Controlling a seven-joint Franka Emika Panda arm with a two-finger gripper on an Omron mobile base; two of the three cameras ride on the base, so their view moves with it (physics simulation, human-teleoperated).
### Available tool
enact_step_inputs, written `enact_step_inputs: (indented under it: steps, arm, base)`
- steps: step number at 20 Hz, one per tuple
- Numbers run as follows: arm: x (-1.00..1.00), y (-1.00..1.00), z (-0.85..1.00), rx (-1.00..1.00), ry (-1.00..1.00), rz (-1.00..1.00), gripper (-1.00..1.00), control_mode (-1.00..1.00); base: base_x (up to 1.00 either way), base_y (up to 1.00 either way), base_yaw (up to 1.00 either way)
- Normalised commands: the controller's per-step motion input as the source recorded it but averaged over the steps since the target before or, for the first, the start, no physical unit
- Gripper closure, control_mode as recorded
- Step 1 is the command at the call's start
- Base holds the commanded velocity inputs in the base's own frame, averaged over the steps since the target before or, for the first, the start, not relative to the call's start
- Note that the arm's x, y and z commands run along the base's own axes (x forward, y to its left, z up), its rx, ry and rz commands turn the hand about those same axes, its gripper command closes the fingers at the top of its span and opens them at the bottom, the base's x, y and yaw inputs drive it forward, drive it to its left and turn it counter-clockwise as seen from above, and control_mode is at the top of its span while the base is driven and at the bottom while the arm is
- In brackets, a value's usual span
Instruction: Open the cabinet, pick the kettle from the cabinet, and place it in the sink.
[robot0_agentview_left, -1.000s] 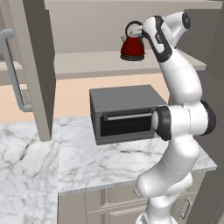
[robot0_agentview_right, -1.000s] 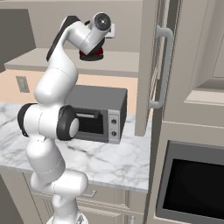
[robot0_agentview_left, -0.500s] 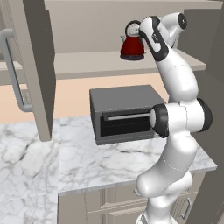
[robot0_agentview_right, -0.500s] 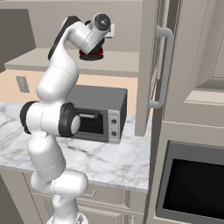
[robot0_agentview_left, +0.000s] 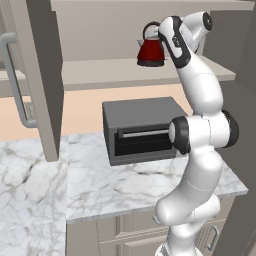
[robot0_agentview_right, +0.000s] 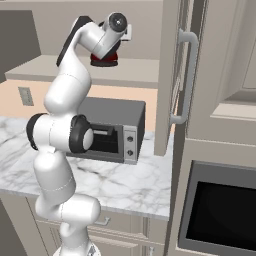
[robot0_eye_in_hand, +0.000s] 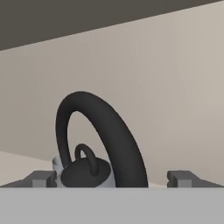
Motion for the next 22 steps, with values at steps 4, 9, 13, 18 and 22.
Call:
enact_step_inputs:
  steps: [4, 9, 13, 18, 22]
  arm:
    - [-0.01, 0.01, -0.05, 0.0, 0.0, 0.01, 1.0, -1.0]
    - [-0.05, 0.0, -0.07, 0.0, 0.0, 0.0, 1.0, -1.0]
    - [-0.18, 0.04, -0.1, 0.0, 0.0, 0.0, 1.0, -1.0]
    - [-0.39, 0.08, -0.07, 0.0, 0.0, 0.0, 1.0, -1.0]
    - [-0.59, 0.0, 0.0, 0.0, 0.0, 0.0, 1.0, -1.0]
  base:
    - [0.0, 0.0, 0.0]
    - [0.0, 0.0, 0.0]
    - [0.0, 0.0, 0.0]
    - [0.0, 0.0, 0.0]
    - [0.0, 0.0, 0.0]
